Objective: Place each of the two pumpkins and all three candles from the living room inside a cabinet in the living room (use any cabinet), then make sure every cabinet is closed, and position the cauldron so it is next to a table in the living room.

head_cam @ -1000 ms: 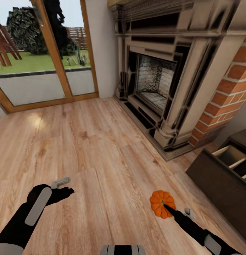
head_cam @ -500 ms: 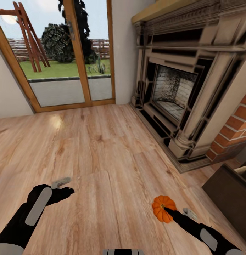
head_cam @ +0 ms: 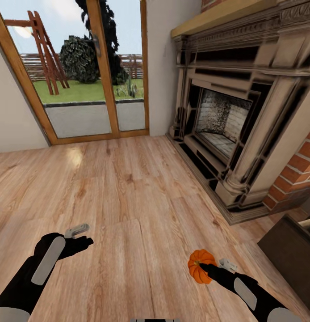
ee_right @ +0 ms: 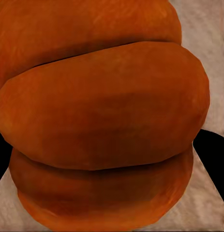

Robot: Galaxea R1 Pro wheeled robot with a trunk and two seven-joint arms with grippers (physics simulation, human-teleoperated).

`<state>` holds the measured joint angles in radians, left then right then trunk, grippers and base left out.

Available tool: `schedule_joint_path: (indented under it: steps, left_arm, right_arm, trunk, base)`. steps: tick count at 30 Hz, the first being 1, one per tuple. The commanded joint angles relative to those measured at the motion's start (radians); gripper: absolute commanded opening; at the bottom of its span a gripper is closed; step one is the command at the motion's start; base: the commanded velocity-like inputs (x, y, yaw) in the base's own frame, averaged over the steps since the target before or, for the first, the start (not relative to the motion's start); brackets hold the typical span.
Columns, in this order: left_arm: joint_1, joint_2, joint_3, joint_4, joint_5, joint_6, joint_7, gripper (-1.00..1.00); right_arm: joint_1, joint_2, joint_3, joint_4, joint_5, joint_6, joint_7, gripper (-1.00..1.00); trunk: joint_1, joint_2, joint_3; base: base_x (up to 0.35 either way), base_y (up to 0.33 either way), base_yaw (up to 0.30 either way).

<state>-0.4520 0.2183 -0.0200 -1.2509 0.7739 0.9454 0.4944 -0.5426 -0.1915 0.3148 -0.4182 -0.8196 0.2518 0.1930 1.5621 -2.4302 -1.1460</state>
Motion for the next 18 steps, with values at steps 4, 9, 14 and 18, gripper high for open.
schedule_joint_path:
  steps: [4,9,14,18]
  left_arm:
    - [-0.001,0.001,-0.003,-0.001,0.01,0.001,0.01,1.0]
    - [-0.001,0.001,-0.003,-0.001,0.01,0.001,0.01,1.0]
    - [-0.001,0.001,-0.004,0.001,0.012,0.001,0.01,1.0]
    - [-0.001,0.0,-0.004,0.005,0.008,0.001,0.012,1.0]
  right_arm:
    - [-0.002,0.024,0.005,-0.044,-0.003,0.049,-0.16,-1.0]
    - [-0.002,0.114,0.02,-0.097,0.063,0.076,-0.445,-1.0]
    - [-0.002,0.137,0.026,-0.105,0.084,0.057,-0.505,-1.0]
    - [-0.002,0.14,0.028,-0.104,0.087,0.001,-0.512,-1.0]
  trunk:
    - [-0.016,0.028,0.012]
    - [-0.035,0.063,0.027]
    - [-0.054,0.098,0.043]
    - [-0.069,0.126,0.054]
  base:
    - [0.0,0.0,0.0]
    - [0.0,0.0,0.0]
    - [0.0,0.0,0.0]
    - [0.0,0.0,0.084]
